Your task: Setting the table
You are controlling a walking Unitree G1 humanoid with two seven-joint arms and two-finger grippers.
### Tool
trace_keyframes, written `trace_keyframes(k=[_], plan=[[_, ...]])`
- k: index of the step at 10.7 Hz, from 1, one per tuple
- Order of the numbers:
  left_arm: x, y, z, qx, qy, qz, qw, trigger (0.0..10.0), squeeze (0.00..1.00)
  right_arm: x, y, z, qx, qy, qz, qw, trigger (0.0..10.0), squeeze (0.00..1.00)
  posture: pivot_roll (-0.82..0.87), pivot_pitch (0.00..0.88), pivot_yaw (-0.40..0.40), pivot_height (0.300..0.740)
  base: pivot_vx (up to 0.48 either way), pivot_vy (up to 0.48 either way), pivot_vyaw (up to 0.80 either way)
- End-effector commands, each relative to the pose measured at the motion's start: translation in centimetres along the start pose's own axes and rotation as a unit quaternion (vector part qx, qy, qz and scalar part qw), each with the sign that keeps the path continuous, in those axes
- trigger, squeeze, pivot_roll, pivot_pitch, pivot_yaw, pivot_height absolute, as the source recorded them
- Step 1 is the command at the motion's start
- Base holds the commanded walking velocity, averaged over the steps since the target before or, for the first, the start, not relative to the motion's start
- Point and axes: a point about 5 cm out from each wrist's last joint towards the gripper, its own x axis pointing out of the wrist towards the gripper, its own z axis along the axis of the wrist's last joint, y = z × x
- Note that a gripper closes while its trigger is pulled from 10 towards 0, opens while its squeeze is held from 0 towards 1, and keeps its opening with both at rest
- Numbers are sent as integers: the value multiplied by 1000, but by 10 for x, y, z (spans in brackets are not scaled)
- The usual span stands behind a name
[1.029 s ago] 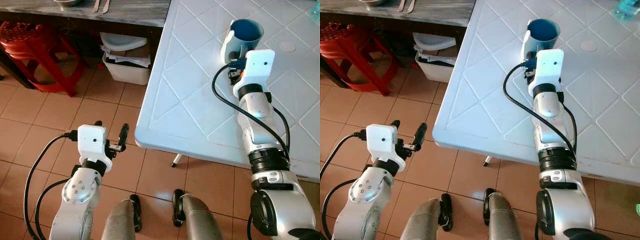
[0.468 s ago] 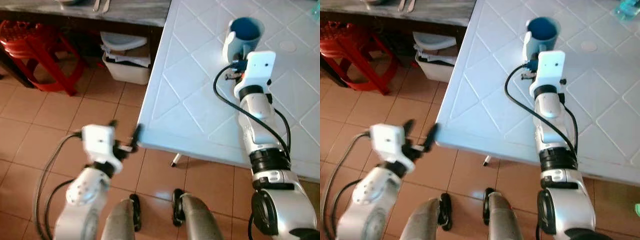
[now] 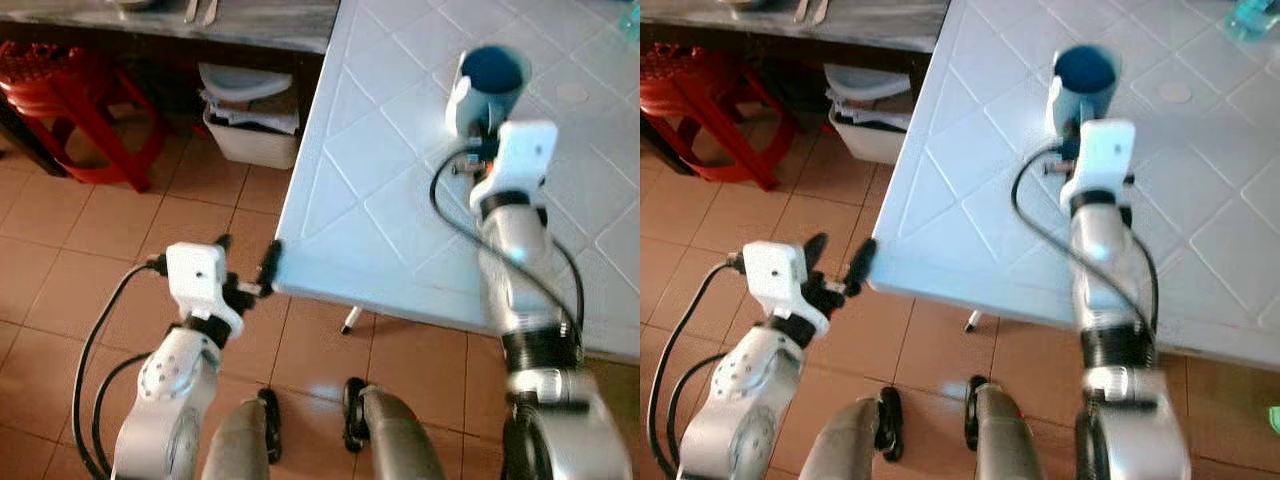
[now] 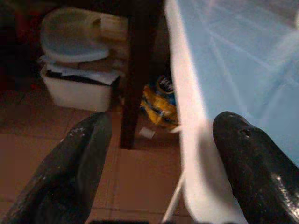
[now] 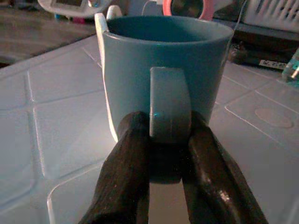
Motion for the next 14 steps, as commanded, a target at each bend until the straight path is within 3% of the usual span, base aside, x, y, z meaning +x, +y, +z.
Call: trace_keyframes(k=[1,2,3,4,8,11,14], plan=[[1,7,-1,11,-1,21,1000,10000,0,-7,4,3,8,-5,9,1000,0,0,-15,240,6,740,0,480,0],[7,12,1,16,-8,33,999,10000,0,-18,6,4,14,-7,12,1000,0,0,-18,235,6,740,0,480,0],[13,17,2,18,-14,43,999,10000,0,-30,9,1,14,-1,23,1000,1843,0,-27,218,3,740,0,480,0],[17,24,5,29,-24,57,998,10000,0,-40,9,-8,11,18,29,999,10000,0,-26,203,-1,740,0,480,0],[29,34,7,51,-38,66,996,10000,0,-38,6,-7,13,21,23,999,10000,0,-36,149,27,740,0,480,0],[28,42,6,76,-45,89,992,10000,0,-45,0,-13,13,28,5,1000,10000,0,-31,121,39,740,87,434,0],[33,32,6,78,-54,70,993,10000,0,-46,4,-13,11,26,8,1000,10000,0,-34,111,40,740,400,191,0]])
